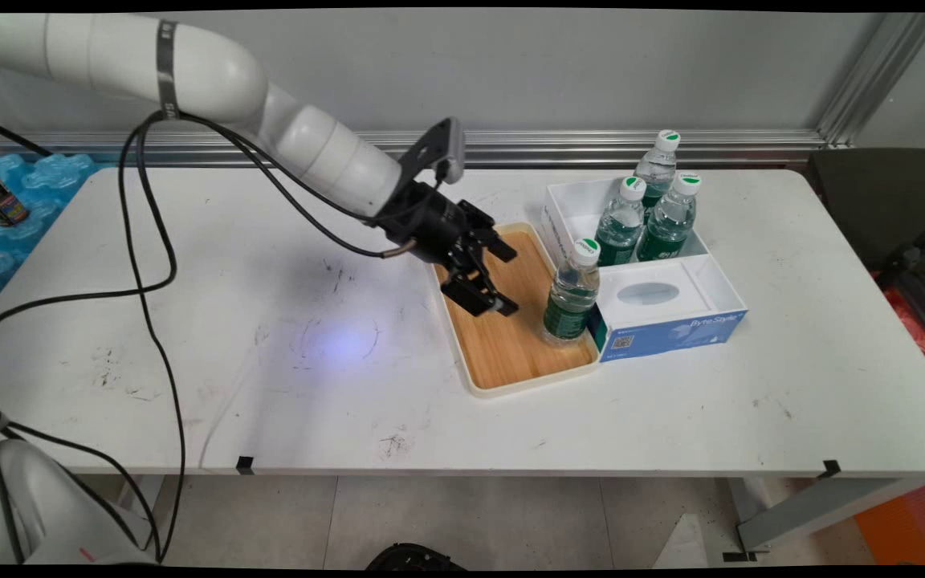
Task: Pick up the green bottle from the white box
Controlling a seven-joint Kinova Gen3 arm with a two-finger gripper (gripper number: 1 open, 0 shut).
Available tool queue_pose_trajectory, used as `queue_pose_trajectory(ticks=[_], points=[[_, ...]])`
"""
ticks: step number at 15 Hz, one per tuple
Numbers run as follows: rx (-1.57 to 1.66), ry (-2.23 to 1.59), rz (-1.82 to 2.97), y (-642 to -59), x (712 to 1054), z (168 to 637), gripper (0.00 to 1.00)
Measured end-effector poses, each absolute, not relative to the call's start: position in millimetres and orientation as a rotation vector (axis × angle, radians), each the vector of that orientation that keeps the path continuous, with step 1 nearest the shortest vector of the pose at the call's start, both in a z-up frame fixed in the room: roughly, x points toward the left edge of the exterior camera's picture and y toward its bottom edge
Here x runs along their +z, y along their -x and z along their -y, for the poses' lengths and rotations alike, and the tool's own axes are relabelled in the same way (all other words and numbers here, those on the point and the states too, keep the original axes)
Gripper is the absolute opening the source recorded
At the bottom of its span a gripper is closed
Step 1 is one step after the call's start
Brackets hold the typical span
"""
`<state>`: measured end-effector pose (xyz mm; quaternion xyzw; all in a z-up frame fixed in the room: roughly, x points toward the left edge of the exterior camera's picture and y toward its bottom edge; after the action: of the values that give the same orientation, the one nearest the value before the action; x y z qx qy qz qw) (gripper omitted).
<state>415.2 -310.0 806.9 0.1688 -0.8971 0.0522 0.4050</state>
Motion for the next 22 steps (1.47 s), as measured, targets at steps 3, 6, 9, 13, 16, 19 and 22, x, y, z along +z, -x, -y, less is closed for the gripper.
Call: queue_pose_trajectory(ticks=[3, 6, 9, 13, 16, 19, 22], points=[[0.155, -0.460, 2.285, -429.0, 813.0, 317.1, 1.00], [0.191, -0.489, 2.294, -436.4, 822.6, 328.7, 1.00], [0.234, -0.507, 2.288, -438.3, 836.1, 344.5, 1.00], [0.283, -0.522, 2.256, -430.7, 855.4, 367.4, 1.00], [0.311, -0.530, 2.220, -418.0, 867.0, 383.8, 1.00], [0.325, -0.534, 2.184, -403.4, 872.0, 397.7, 1.00], [0.325, -0.538, 2.160, -388.3, 869.1, 409.0, 1.00]])
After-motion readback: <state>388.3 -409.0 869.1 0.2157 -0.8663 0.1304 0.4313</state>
